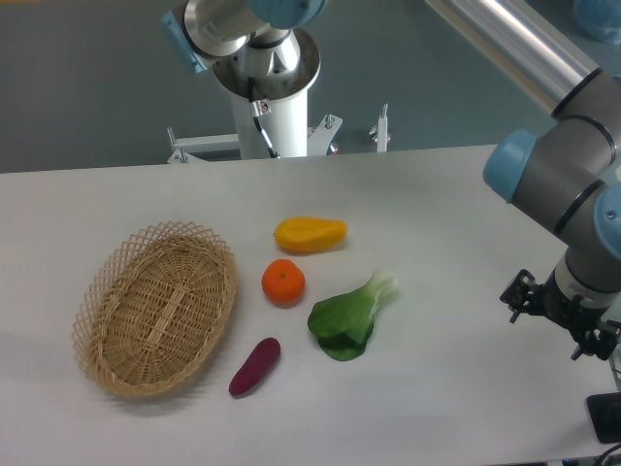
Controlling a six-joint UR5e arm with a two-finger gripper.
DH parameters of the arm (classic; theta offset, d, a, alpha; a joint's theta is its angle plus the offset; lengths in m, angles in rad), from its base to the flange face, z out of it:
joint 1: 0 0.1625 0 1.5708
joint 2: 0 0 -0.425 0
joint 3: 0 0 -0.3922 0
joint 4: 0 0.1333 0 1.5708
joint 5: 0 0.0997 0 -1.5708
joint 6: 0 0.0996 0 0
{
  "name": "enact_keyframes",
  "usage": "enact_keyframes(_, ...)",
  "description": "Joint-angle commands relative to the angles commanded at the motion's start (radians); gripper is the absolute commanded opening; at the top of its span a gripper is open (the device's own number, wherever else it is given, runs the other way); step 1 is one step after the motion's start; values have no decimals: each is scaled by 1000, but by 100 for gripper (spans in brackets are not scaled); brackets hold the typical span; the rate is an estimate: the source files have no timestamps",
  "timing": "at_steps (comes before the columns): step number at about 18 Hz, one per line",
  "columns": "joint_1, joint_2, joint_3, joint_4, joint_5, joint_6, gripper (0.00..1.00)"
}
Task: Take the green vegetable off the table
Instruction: 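Move the gripper over the green bok choy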
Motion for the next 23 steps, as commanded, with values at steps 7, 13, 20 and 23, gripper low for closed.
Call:
enact_keyframes(7, -15, 9, -23, 3, -1, -24, 100)
enact_keyframes(13, -23, 32, -73, 54, -3, -78, 100)
enact_keyframes(20, -31, 129, -265, 115, -21, -72, 100)
enact_keyframes(23, -48, 184, -368, 120, -17, -69, 100)
